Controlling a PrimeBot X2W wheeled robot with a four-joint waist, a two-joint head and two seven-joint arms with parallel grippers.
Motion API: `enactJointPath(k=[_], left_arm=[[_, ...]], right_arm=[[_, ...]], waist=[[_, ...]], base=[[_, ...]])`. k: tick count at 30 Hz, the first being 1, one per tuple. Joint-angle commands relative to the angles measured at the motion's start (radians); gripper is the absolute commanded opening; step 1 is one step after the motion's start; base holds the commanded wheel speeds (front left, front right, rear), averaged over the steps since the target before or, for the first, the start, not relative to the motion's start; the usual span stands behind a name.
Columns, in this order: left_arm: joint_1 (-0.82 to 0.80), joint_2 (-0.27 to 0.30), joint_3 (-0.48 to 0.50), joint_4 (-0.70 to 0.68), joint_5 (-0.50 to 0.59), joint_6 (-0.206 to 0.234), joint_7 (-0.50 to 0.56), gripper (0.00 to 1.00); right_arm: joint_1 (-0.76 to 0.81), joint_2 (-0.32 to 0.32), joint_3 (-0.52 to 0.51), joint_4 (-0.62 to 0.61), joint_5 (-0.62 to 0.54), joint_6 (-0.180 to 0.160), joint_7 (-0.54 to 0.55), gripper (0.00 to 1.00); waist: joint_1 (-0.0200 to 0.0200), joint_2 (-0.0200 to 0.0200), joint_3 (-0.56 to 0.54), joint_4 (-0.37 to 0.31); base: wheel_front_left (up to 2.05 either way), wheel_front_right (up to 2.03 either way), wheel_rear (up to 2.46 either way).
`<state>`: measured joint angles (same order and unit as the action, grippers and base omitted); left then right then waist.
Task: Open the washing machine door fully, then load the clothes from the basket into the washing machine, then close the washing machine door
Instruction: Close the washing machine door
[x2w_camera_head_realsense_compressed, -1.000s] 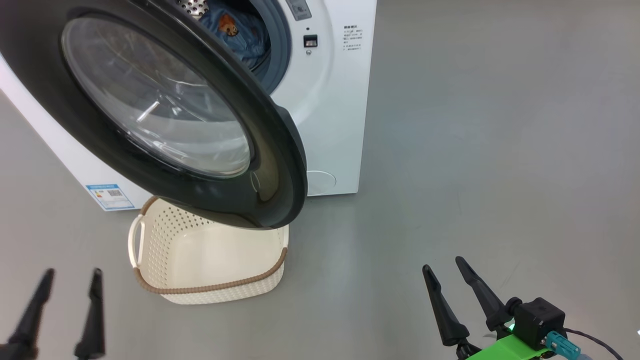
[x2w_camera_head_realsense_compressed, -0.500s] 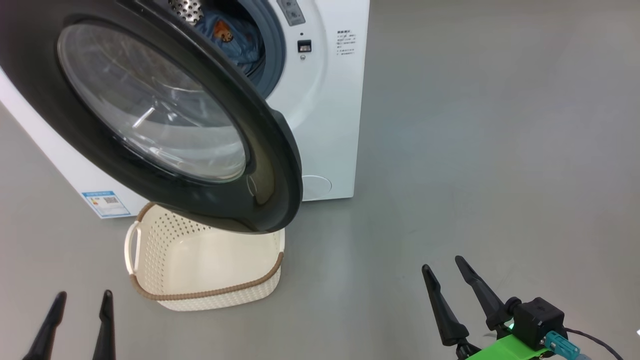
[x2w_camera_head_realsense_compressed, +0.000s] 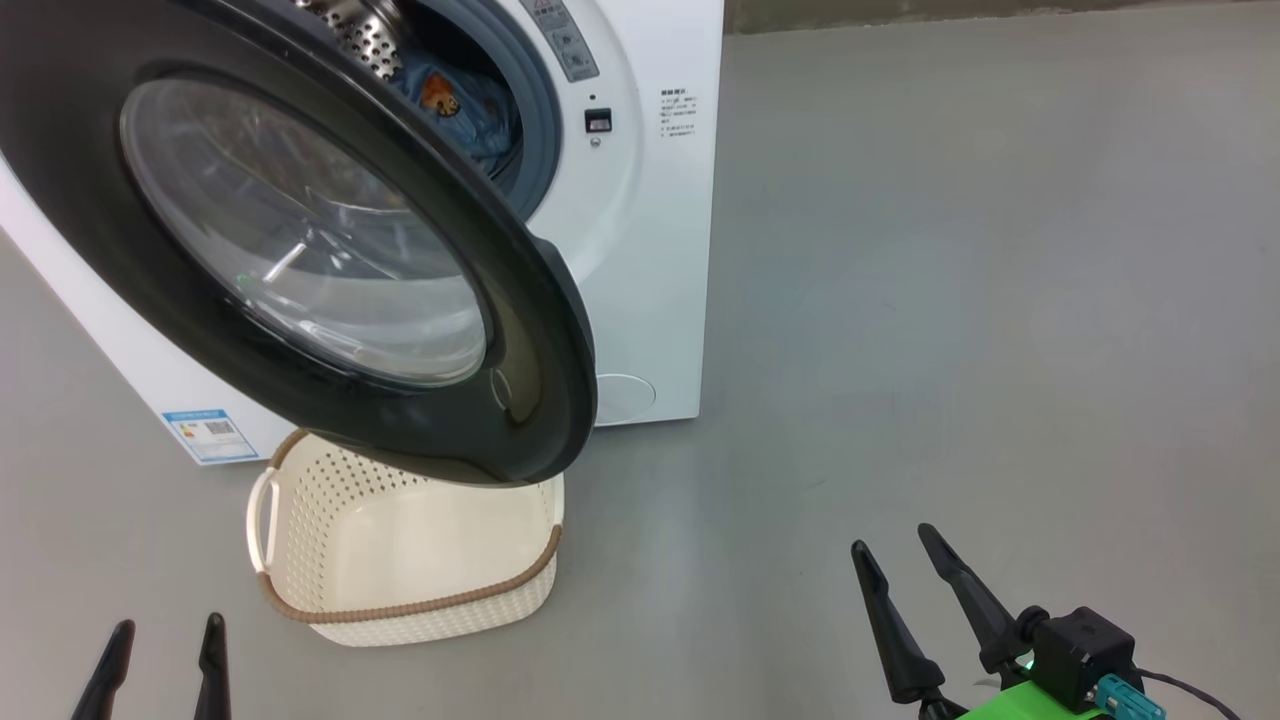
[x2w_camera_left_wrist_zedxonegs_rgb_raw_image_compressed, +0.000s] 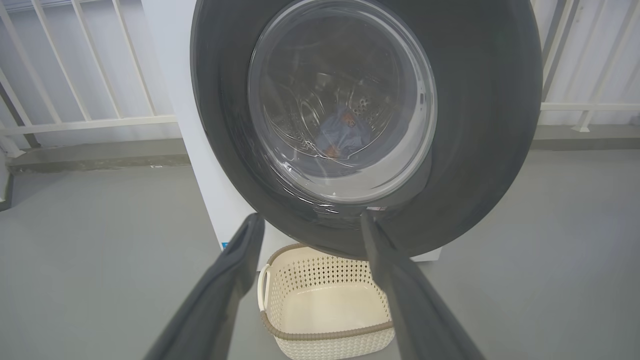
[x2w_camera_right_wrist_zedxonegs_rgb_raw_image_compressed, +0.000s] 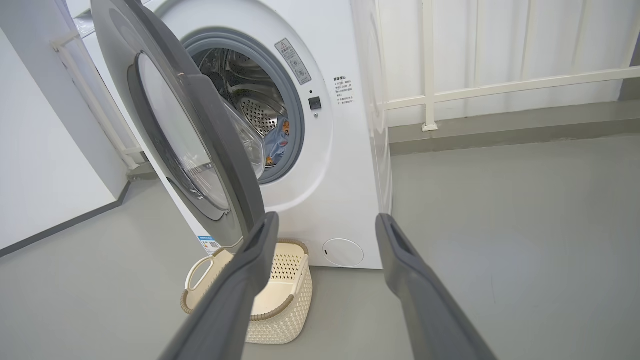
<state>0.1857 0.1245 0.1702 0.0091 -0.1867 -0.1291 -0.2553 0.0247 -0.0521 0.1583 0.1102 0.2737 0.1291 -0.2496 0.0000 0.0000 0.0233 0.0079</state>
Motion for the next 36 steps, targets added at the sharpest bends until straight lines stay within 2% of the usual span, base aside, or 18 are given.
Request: enactJointPath(k=[1, 36], left_arm=[[-0.02, 0.009, 0.041, -0.016, 0.012, -0.001, -0.006, 1.0], [-0.026, 0.003, 0.034, 0.002, -0.011, -0.001, -0.006, 1.0]], right_arm=[[-0.008, 0.002, 0.023, -0.025, -0.01, 0.002, -0.012, 1.0], [-0.01, 0.002, 0.016, -0.022, -0.014, 0.002, -0.012, 1.0]], waist=[[0.0, 0.0, -0.003, 0.0], [0.0, 0.0, 0.002, 0.019]], base=[[0.0, 0.0, 0.0], [0.0, 0.0, 0.0]])
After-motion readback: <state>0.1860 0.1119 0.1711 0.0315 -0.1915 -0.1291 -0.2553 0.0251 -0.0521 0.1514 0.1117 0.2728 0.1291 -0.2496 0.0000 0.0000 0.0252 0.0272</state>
